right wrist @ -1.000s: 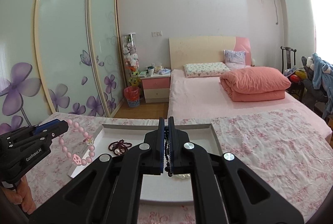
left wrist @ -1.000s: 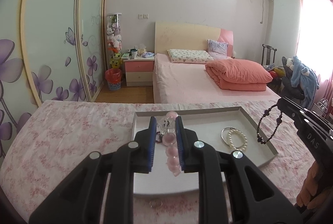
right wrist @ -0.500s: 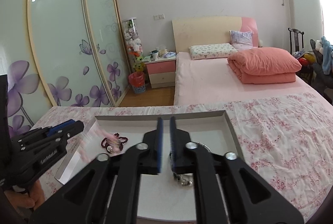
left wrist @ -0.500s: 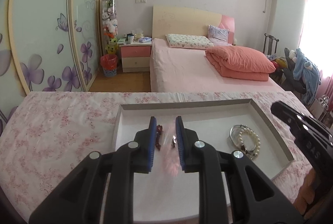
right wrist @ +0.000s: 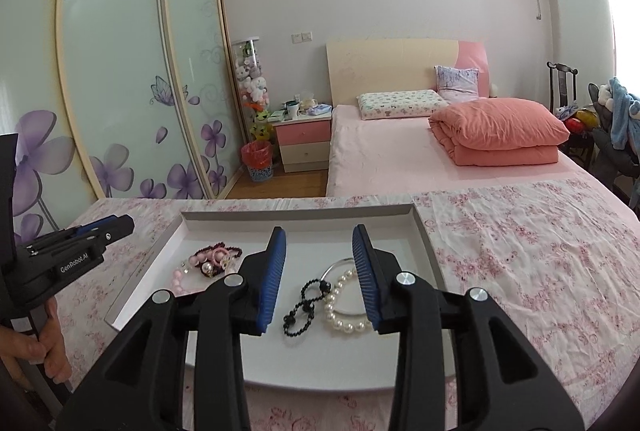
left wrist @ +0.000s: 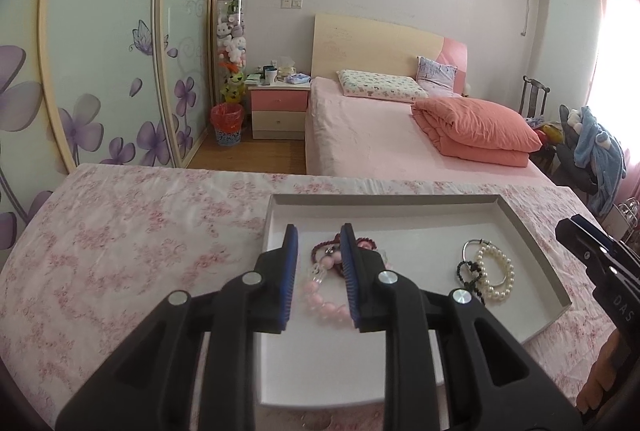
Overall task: Organize jewelry
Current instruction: 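Withdraw both open tools toward the silver ring and peach pearl bracelet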
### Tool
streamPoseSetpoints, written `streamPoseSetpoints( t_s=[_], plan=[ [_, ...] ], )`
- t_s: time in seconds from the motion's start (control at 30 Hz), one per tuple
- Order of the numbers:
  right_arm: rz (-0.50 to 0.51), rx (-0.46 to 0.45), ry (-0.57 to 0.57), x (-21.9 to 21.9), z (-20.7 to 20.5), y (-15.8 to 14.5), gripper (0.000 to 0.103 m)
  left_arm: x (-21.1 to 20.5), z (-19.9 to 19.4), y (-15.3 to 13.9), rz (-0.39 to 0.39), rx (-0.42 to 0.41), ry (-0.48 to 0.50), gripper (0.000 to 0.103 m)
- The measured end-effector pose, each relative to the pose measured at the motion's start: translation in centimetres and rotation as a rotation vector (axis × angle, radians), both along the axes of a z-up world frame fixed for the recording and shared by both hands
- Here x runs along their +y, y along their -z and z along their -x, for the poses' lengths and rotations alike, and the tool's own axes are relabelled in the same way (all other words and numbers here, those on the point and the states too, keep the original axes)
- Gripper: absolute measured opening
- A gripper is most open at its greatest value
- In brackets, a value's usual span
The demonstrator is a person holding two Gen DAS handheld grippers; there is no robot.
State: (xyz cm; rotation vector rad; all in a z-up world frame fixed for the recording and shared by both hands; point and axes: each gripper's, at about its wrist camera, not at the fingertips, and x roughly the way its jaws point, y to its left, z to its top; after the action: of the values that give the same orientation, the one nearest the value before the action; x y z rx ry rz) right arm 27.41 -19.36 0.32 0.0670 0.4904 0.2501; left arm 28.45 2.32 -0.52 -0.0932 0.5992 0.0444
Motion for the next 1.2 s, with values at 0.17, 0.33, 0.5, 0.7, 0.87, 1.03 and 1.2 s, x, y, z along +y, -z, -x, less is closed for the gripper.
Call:
streamPoseSetpoints(
  t_s=[0.17, 0.33, 0.5, 0.7, 0.87, 1.03, 1.2],
  plan=[
    [0.014, 0.015, -0.008, 0.0, 1.2, 0.6, 0.036, 0.6, 1.7, 0.7, -0.003, 0.018, 0.000, 0.024],
    [0.025, 0.036, -0.013, -0.2, 2.6, 1.2, 0.036, 1.0, 3.3, 1.5, -0.006, 0.045, -0.002, 0.026],
    [0.035, 0.055, -0.013, -0.6, 4.2, 1.6, 0.036, 1.6, 4.8, 2.4, 0.009, 0.077, 0.006, 0.026],
    [0.048, 0.087, -0.016, -1.3, 6.7, 2.3, 0.036, 1.2, 6.7, 3.4, 0.018, 0.109, 0.031, 0.028],
    [0.047, 0.126, -0.010, -2.2, 9.1, 3.3, 0.036, 0.4, 8.3, 4.1, 0.020, 0.134, 0.054, 0.031],
    [0.064, 0.157, 0.019, -3.2, 11.2, 4.2, 0.036, -0.2, 8.8, 5.3, 0.000, 0.177, 0.073, 0.033],
    [0.056, 0.182, 0.044, -4.1, 11.9, 4.9, 0.036, -1.1, 8.5, 6.7, -0.023, 0.237, 0.084, 0.033]
  ],
)
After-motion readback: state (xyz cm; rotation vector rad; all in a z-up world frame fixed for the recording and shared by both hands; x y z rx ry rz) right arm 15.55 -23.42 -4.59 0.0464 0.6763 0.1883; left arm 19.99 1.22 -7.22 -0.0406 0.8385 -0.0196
